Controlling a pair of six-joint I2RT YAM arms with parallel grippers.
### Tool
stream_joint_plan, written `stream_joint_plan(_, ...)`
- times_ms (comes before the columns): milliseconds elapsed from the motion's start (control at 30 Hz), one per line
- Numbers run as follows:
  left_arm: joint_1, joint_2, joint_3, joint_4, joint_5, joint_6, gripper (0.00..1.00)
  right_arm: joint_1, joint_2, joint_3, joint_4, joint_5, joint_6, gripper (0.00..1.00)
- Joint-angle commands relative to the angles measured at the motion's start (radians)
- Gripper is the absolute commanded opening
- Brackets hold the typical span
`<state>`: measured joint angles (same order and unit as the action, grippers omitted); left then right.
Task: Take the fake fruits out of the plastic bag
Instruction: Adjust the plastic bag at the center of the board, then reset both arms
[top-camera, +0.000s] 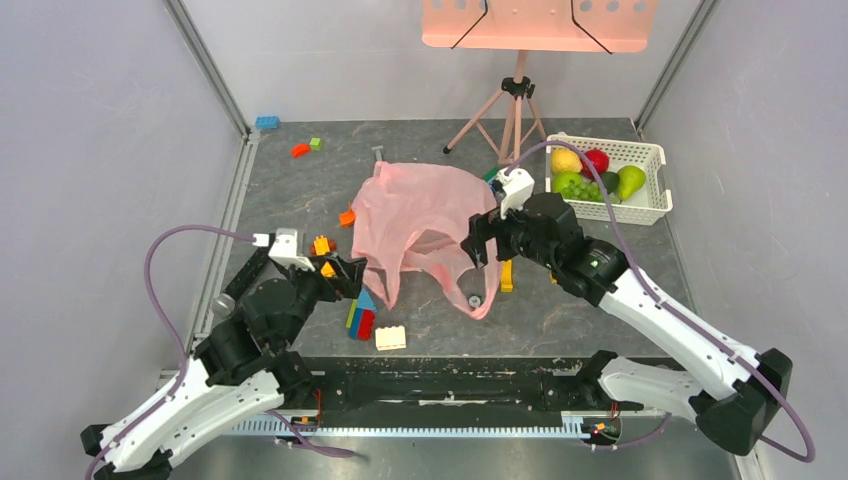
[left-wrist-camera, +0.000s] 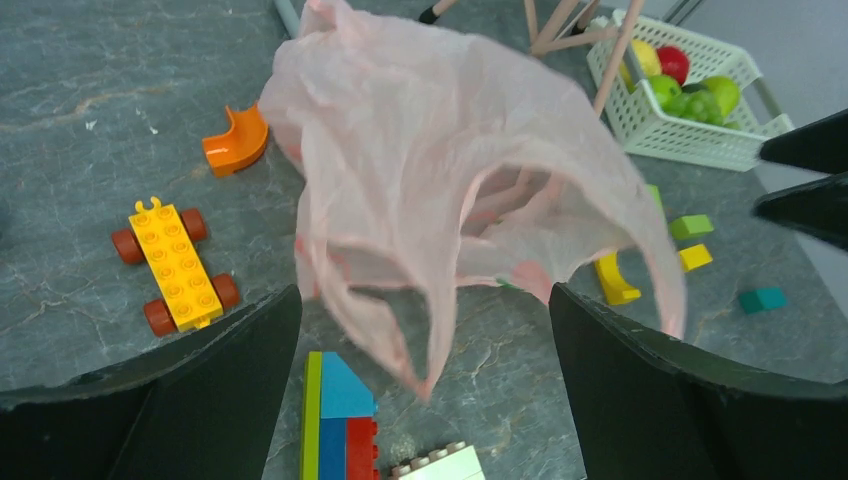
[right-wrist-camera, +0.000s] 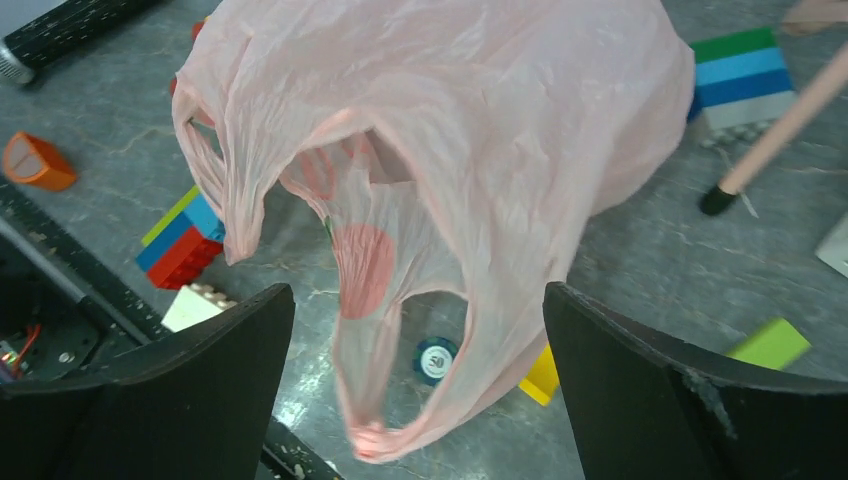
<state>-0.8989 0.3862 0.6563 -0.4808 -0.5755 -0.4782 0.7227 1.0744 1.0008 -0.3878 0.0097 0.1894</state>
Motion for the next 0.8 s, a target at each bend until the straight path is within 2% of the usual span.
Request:
stream_joint_plan(0, 0.000, 0.037, -0.048, 0.017, -0.040, -0.068, 1.00, -0.014, -0.090, -0.013, -0.007, 0.144, 0.005, 0.98)
stream_joint_plan(167, 0.001, 0.134, 0.006, -0.079, -0.068, -0.098, 1.00, -0.137, -0.132, -0.026, 0.001, 0.075, 0.016, 0.98)
stream_joint_plan(300, 0.009, 0.166, 0.030, -0.102, -0.071, -0.112, 1.00, -0.369, -0.147, -0.059, 0.035, -0.164, 0.039, 0.98)
stream_joint_plan(400, 0.009, 0.184, 0.048, -0.128, -0.067, -0.103, 1.00, -0.552, -0.179, -0.152, 0.097, -0.359, 0.083, 0.98)
stream_joint_plan(533, 0.009, 0.194, 0.052, -0.163, -0.069, -0.093, 1.00, -0.697, -0.252, -0.304, 0.196, -0.528, 0.131, 0.98)
stream_joint_plan(633, 0.009, 0.220, 0.074, -0.222, -0.106, -0.125, 1.00, -0.753, -0.314, -0.396, 0.219, -0.537, 0.140, 0.98)
stream_joint_plan(767, 0.009, 0.209, 0.083, -0.267, -0.159, -0.187, 1.00, -0.768, -0.402, -0.465, 0.235, -0.493, 0.149, 0.98)
